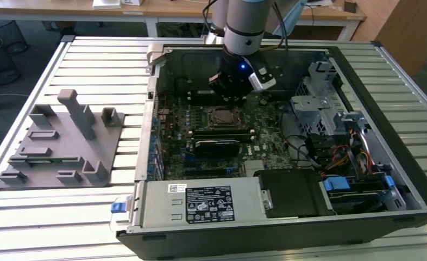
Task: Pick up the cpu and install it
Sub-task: 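Install the first cpu locking lever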
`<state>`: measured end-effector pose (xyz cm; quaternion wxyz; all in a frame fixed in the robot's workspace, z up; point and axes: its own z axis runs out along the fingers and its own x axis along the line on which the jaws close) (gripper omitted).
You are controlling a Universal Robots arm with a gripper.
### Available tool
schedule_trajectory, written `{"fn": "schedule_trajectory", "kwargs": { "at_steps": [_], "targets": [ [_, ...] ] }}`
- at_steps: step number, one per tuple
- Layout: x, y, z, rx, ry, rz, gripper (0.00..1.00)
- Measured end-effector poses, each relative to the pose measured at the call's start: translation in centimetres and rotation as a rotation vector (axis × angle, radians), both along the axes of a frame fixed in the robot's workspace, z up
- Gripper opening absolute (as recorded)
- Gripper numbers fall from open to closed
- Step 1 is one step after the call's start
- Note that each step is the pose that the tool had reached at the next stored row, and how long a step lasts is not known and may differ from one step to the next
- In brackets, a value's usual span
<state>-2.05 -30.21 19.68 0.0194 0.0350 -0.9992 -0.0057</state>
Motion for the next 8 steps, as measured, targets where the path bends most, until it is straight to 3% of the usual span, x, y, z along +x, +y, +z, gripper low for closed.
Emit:
{"fn": "schedule_trajectory", "kwargs": {
  "at_steps": [6,8],
  "targets": [
    [0.0,0.0,-0.14,-0.0016,0.0013,0.0,0.11],
    [0.0,-0.01,-0.18,0.0054,0.0017,0.0,0.11]
  ]
}}
